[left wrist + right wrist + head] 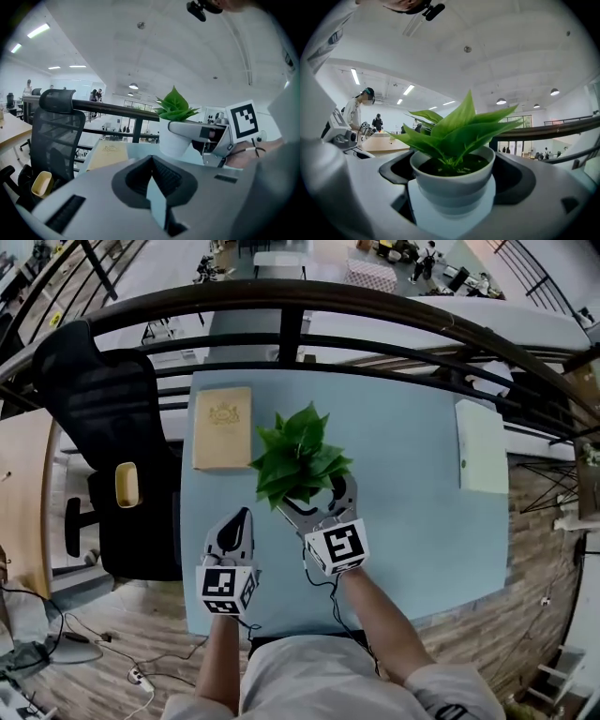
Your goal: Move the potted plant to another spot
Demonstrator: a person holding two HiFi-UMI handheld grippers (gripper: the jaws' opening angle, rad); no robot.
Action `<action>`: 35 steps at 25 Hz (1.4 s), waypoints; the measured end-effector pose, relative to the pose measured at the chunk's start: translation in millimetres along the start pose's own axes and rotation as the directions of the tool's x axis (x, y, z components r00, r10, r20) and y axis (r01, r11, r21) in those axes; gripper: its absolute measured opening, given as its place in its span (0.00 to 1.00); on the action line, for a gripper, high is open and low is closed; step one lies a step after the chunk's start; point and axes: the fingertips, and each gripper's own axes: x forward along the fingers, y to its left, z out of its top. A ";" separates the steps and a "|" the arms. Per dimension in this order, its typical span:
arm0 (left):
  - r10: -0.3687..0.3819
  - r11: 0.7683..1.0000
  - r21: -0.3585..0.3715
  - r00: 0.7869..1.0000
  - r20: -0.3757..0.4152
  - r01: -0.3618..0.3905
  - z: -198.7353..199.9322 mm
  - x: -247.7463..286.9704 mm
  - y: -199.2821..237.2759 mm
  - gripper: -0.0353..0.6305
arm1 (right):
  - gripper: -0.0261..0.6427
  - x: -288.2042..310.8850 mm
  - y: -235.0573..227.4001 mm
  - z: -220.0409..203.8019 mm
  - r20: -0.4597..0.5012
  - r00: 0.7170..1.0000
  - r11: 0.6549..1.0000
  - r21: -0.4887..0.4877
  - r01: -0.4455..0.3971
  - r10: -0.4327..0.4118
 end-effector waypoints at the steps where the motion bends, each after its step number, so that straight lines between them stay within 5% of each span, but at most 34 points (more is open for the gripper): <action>1: -0.010 1.000 0.007 1.000 0.004 0.009 2.7 -3.8 -2.1 0.07 | 0.82 -4.6 4.1 3.5 0.005 1.000 1.000 0.000 0.002 -0.002; 8: -0.092 0.993 0.074 0.996 -0.013 0.093 3.6 -32.4 -18.6 0.07 | 0.82 -43.6 21.4 24.9 0.027 0.998 0.998 0.005 0.055 -0.055; 15: -0.098 0.992 0.075 0.995 -0.024 0.099 -1.5 -55.9 -29.0 0.07 | 0.82 -78.2 36.5 56.5 0.078 0.995 0.998 -0.002 0.064 -0.064; 24: -0.123 0.986 0.118 0.992 0.011 0.121 4.3 -68.8 -77.2 0.07 | 0.82 -150.0 40.1 84.2 0.143 0.985 0.995 -0.006 0.103 -0.101; 35: -0.206 0.960 0.187 0.978 -0.037 0.209 -15.7 -100.0 -151.9 0.07 | 0.82 -242.0 43.6 90.1 0.171 0.972 0.986 0.010 0.164 -0.164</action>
